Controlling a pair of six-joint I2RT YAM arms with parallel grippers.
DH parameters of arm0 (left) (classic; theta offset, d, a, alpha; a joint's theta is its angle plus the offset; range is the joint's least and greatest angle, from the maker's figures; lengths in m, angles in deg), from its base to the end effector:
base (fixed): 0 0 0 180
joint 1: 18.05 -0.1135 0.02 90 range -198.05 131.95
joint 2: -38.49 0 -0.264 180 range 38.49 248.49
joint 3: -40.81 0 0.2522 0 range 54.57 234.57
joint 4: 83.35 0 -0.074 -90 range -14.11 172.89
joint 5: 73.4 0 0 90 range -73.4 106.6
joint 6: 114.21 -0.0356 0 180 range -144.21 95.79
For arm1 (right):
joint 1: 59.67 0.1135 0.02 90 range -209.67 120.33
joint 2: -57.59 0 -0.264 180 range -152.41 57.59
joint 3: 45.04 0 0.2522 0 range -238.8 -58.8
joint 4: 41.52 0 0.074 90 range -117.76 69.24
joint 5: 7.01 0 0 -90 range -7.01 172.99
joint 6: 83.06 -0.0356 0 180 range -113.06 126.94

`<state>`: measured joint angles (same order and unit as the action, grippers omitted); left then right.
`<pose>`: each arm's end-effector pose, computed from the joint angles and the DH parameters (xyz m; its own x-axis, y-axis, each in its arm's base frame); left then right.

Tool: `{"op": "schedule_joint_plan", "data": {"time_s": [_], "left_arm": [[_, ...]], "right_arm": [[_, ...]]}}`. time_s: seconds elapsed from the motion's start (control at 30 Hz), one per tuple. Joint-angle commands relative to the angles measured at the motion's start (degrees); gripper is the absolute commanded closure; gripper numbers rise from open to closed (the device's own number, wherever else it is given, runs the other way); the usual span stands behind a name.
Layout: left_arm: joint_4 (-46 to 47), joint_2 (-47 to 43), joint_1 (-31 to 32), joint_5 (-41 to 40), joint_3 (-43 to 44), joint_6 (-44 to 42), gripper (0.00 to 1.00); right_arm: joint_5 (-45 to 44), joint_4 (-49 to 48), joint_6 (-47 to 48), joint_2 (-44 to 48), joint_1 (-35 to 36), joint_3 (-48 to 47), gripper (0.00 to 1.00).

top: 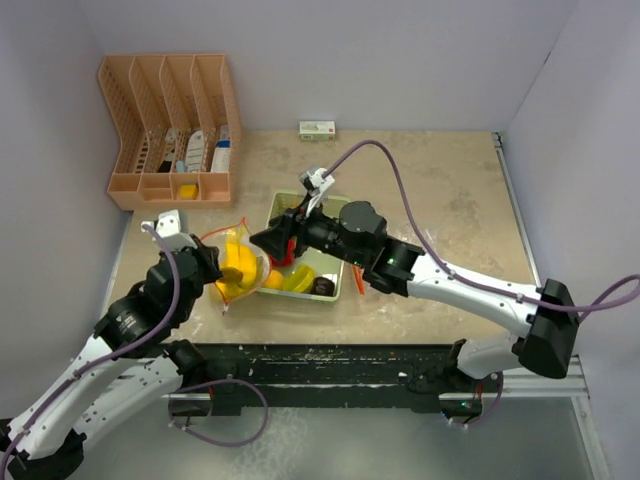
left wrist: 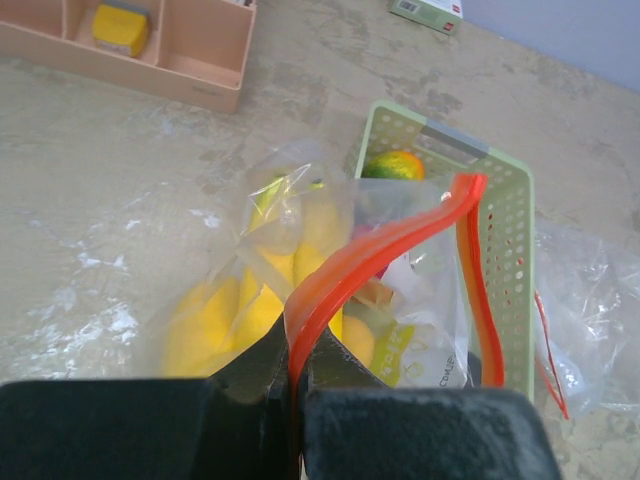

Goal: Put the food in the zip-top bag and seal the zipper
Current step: Place the fake fruit in the zipper food storage bag.

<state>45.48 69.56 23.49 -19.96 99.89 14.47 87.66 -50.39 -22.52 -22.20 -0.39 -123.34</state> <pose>0.0970 -0.0576 0.3278 -0.3065 -0.3991 -0.8642 -0.0882 0.9159 -0.3917 0.1681 0.2885 0.3808 -0.3846 0.3124 -0.8686 -0.8142 0.3286 0.4786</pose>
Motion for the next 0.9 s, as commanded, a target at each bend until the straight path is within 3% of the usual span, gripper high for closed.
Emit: {"op": "schedule_joint_plan", "data": {"time_s": [0.0, 0.13, 0.37, 0.87], "left_arm": [[-3.9, -1.0, 0.1, -5.7, 5.9, 1.6, 1.0], [-8.5, -2.0, 0.1, -10.6, 10.1, 1.3, 1.0], [-10.3, -6.1, 0.1, -13.6, 11.4, -0.7, 1.0], [-11.3, -10.0, 0.1, -12.6, 8.8, -0.3, 1.0]], "right_arm": [[-12.1, 16.4, 0.6, 2.5, -1.6, -2.3, 0.33], [-13.3, 25.2, 0.0, 1.9, -3.9, -1.5, 0.32], [-11.8, 35.4, -0.3, -6.6, -4.0, -1.8, 0.17], [-9.8, 34.7, -5.3, -22.1, -3.8, -4.9, 0.21]]}}
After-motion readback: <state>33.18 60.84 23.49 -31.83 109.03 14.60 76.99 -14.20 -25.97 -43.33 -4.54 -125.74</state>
